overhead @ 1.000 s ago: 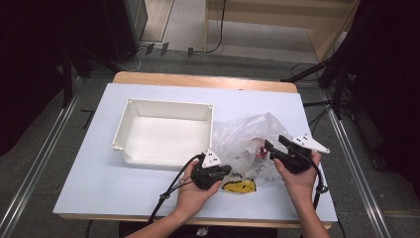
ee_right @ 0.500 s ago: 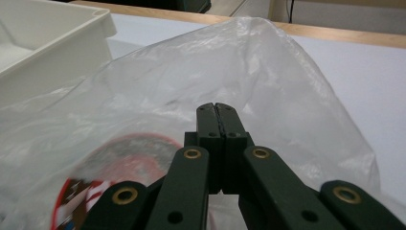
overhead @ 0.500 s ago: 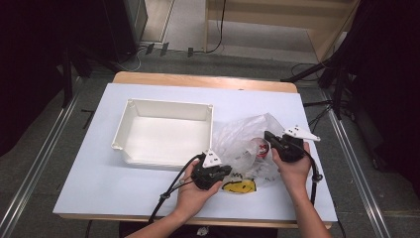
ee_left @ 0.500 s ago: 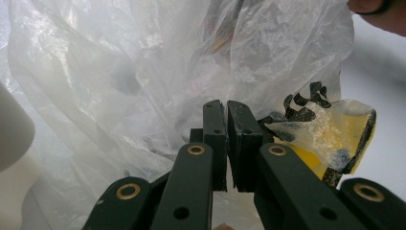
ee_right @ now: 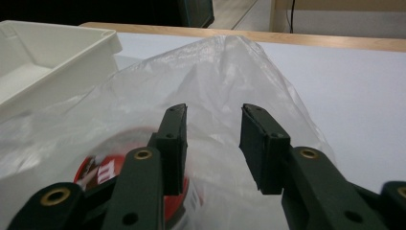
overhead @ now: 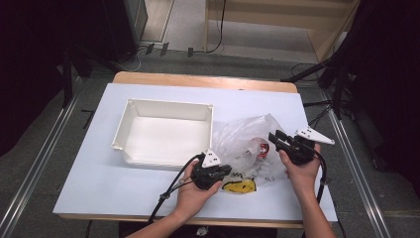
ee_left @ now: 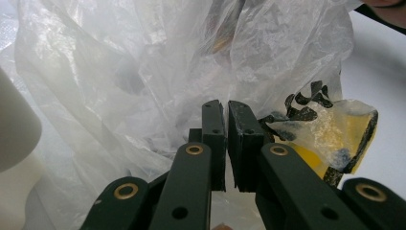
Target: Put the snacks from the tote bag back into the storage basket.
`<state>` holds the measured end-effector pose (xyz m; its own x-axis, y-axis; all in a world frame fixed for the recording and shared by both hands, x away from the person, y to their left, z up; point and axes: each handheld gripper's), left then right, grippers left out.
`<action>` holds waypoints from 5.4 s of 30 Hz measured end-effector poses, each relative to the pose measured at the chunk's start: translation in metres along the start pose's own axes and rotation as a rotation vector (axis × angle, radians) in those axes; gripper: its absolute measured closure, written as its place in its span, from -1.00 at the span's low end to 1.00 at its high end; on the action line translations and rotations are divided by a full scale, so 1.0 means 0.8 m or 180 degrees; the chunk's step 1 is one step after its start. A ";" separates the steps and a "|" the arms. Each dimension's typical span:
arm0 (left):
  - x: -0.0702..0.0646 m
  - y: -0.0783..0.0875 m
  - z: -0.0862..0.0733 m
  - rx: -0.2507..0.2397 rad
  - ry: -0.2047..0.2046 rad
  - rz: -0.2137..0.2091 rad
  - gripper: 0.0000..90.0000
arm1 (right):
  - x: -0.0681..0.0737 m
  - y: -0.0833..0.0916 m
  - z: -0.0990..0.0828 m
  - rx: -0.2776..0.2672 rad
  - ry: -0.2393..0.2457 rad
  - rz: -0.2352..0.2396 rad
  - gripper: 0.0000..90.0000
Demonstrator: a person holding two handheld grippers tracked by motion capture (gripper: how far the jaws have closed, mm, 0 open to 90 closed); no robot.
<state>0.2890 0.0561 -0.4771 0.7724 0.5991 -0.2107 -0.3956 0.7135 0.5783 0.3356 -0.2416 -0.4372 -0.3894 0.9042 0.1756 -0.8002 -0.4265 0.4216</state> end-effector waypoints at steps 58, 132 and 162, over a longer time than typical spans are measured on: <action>0.000 0.002 -0.001 -0.0062 0.0014 0.0016 0.96 | 0.017 0.017 -0.036 0.0389 -0.0117 -0.0051 0.78; -0.002 -0.002 0.003 -0.0187 0.0031 0.0204 0.89 | 0.075 0.037 -0.046 0.0105 -0.0001 -0.0035 -0.02; -0.004 0.001 0.001 -0.0245 0.0008 0.0194 1.00 | 0.072 -0.032 -0.054 0.0523 0.0076 -0.0349 -0.43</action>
<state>0.2866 0.0549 -0.4753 0.7445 0.6432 -0.1790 -0.4790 0.7014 0.5278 0.3142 -0.1794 -0.4763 -0.3162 0.9433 0.1005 -0.7540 -0.3142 0.5768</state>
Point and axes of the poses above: each handheld gripper's, and its own axes: y roughly backward along the jaws, z roughly out of its top, x roughly to its left, and after that the axes turned 3 degrees about -z, right-handed
